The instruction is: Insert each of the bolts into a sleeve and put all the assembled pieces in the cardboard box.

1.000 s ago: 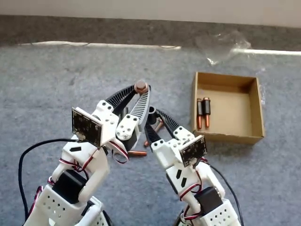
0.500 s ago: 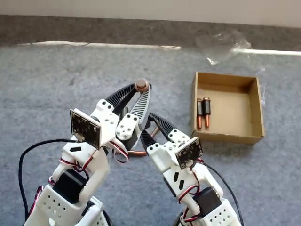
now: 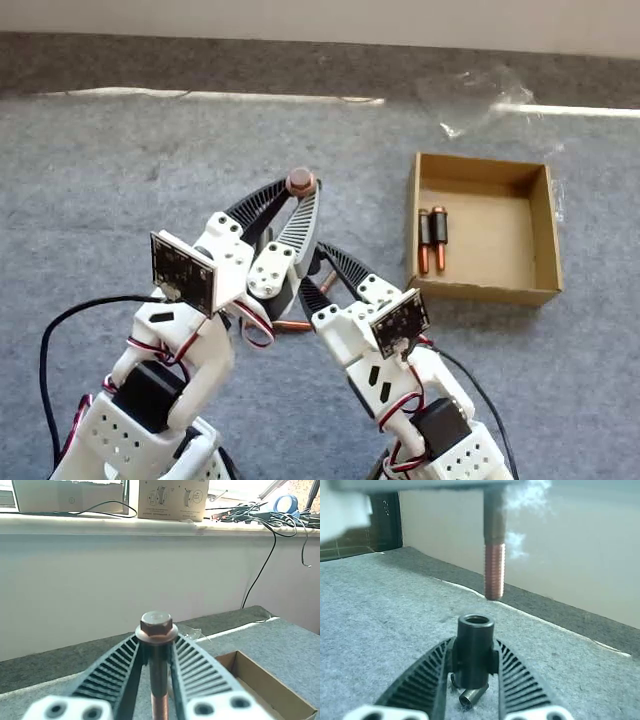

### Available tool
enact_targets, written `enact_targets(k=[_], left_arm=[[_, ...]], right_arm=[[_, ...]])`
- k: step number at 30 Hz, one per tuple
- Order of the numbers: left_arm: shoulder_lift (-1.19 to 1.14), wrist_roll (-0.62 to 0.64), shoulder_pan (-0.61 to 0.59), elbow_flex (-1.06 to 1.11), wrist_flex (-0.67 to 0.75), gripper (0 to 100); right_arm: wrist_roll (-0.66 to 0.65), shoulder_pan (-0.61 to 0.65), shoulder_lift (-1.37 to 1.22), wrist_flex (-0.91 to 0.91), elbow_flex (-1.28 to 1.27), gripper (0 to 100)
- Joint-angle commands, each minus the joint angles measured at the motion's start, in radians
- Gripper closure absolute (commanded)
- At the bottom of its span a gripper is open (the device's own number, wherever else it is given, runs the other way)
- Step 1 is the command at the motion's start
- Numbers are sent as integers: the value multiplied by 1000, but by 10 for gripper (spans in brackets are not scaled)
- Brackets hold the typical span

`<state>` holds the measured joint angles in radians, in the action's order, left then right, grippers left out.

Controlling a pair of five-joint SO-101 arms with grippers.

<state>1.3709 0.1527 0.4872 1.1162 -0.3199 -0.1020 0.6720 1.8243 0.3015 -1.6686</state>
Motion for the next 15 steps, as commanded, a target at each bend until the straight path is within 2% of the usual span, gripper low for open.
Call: enact_targets(k=[1, 15], left_arm=[[18, 11, 18, -7, 3, 993], [18, 11, 19, -10, -40, 993]], right_arm=[[3, 10, 8, 1, -117, 995], [3, -31, 12, -5, -113, 995]])
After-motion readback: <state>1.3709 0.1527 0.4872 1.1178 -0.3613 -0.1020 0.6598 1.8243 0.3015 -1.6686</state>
